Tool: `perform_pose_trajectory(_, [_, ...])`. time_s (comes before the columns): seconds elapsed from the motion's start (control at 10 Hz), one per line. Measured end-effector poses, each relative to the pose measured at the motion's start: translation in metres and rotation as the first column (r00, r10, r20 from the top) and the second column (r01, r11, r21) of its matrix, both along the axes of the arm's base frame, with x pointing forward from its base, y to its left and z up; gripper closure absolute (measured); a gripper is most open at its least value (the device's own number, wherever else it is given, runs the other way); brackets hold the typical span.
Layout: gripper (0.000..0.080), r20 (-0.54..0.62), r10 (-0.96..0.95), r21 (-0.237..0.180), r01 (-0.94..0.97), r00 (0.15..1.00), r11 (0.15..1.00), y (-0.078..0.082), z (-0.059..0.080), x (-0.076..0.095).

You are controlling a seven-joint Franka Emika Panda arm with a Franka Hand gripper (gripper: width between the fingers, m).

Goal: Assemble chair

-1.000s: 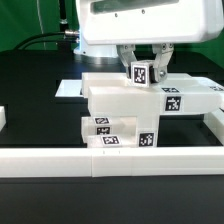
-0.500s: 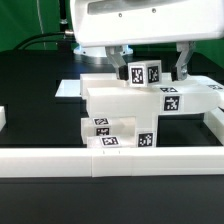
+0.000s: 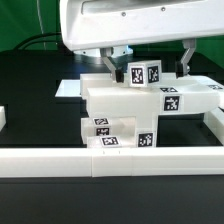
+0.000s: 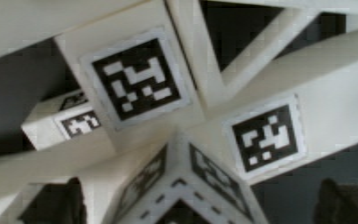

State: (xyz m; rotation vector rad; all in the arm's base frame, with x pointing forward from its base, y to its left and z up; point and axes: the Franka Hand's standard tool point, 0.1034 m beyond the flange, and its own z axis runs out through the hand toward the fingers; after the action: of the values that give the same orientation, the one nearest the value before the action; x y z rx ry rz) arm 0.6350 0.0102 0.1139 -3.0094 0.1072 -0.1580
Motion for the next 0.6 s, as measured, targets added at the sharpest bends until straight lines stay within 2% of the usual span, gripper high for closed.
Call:
perform_pose_trajectory(0.2, [0.0150,0.017,0.159,-0.021,-0.159,0.987,0.987,-0.001,-0.001,-0.001])
perform_pose_trajectory(0.6, [0.0159,0.033,0.427,-0.069,-0.424,0.904,0.903,-0.011,-0.001,-0.001])
